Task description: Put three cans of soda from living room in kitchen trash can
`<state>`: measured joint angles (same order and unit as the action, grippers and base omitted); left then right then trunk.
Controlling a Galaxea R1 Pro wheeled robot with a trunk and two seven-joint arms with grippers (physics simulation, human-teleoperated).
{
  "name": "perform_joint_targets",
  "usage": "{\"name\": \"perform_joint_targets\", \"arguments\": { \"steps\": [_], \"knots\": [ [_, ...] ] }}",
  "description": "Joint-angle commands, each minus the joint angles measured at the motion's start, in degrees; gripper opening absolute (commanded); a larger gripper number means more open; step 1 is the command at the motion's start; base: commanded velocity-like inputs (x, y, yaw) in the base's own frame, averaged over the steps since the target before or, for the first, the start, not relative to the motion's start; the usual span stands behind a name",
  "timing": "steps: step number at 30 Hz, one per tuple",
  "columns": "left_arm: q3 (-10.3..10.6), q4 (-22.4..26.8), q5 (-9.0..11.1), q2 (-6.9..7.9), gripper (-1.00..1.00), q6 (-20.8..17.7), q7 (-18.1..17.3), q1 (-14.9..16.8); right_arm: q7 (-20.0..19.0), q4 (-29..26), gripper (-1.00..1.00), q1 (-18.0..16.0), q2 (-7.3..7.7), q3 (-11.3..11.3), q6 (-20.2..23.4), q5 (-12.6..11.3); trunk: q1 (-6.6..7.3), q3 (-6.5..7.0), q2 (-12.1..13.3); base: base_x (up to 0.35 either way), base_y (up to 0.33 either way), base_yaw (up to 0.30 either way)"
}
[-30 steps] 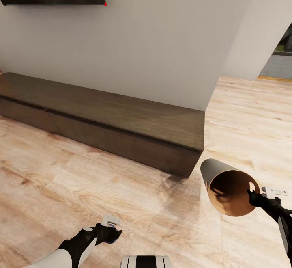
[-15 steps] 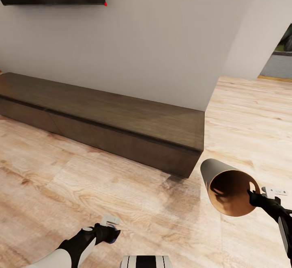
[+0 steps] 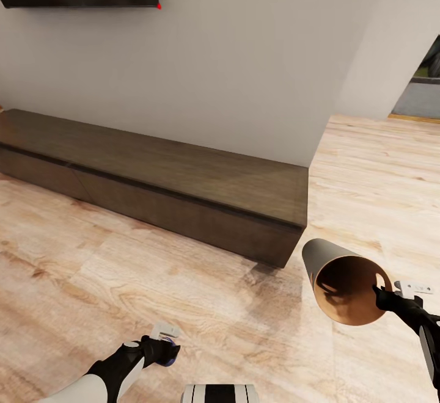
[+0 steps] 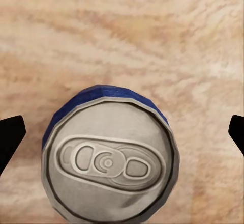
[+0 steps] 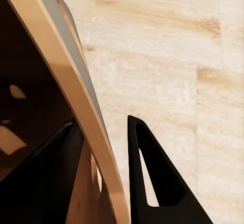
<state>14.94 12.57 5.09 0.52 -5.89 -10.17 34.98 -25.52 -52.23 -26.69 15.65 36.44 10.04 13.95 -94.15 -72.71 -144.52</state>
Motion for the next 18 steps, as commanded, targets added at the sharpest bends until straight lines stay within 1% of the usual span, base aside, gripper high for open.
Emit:
{"name": "perform_joint_targets", "arguments": {
  "steps": [1,14,15,18],
  "knots": [
    [0.0,0.0,0.0,0.00,1.00,0.0,0.0,0.0,-0.3,-0.1,-1.00,0.0,0.00,0.0,0.1,-0.6,0.01,0.01,0.0,0.000,0.000,0.000],
    [0.0,-0.1,0.0,0.09,1.00,0.0,0.2,0.0,-0.3,-0.1,-1.00,0.0,0.00,0.0,0.1,-0.6,0.01,0.01,0.0,0.000,0.000,0.000],
    [0.0,-0.1,0.0,0.09,-1.00,0.0,0.2,0.0,-0.3,-0.1,-1.00,0.0,0.00,0.0,0.1,-0.6,0.01,0.01,0.0,0.000,0.000,0.000],
    [0.0,-0.1,0.0,0.10,-1.00,0.0,0.2,0.0,-0.3,-0.1,-1.00,0.0,0.02,0.0,0.1,-0.5,0.01,0.01,0.0,0.000,0.000,0.000]
  ]
}}
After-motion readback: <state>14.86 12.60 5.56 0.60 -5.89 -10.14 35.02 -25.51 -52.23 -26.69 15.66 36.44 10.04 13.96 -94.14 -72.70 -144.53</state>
